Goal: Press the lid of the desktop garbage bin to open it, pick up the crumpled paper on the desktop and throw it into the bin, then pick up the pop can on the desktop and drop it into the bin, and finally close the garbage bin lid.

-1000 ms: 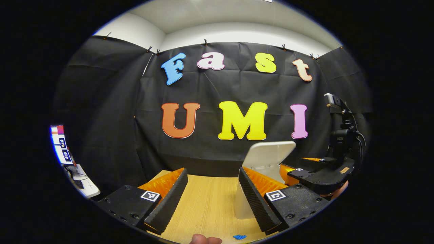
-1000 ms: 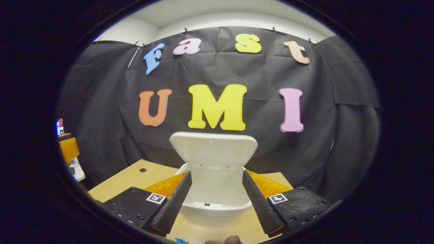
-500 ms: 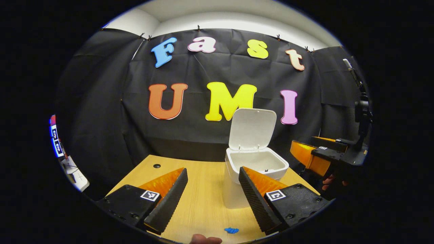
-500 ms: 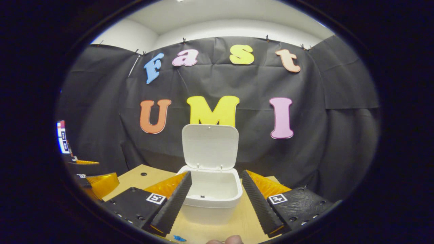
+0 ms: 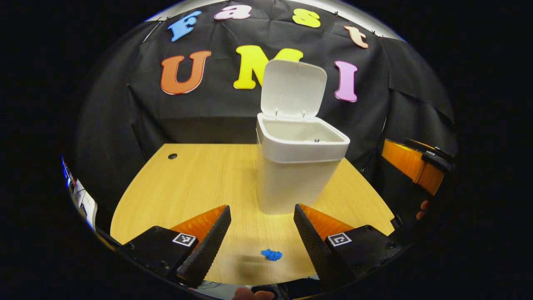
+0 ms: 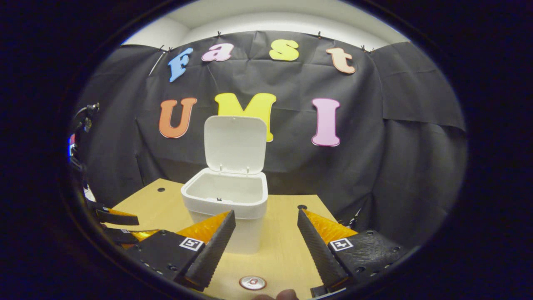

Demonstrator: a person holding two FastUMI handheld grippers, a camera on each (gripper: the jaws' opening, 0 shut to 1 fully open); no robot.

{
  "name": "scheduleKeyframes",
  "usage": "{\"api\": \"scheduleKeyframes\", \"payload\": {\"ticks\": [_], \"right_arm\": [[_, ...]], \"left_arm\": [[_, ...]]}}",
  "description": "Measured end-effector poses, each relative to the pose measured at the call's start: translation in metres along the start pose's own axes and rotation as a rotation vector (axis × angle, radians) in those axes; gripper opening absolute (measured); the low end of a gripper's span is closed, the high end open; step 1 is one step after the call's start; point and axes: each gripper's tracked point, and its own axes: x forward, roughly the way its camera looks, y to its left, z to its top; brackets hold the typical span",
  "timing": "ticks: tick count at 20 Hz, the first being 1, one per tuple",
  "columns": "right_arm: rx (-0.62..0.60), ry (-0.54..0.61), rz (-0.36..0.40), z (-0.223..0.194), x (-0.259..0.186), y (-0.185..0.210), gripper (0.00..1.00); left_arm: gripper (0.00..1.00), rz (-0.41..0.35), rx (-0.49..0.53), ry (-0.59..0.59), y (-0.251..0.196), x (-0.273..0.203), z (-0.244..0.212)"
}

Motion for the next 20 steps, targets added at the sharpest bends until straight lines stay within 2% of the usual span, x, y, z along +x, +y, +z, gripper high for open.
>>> {"api": "scheduleKeyframes", "payload": {"ticks": [3,8,13,20], "right_arm": [[-0.003,0.035,-0.007,-0.022,-0.006,-0.008,0.94],[-0.010,0.153,0.001,-0.083,-0.011,-0.014,0.94],[0.005,0.277,-0.001,-0.136,-0.013,-0.018,0.95],[0.006,0.343,0.001,-0.157,-0.012,-0.021,0.94]], "left_arm": [[0.99,-0.023,-0.019,0.083,-0.011,0.014,-0.032],[0.99,-0.038,-0.067,0.235,-0.027,0.029,-0.100],[0.99,-0.022,-0.083,0.334,-0.030,0.050,-0.149],[0.98,0.019,-0.104,0.412,-0.023,0.074,-0.182]]}}
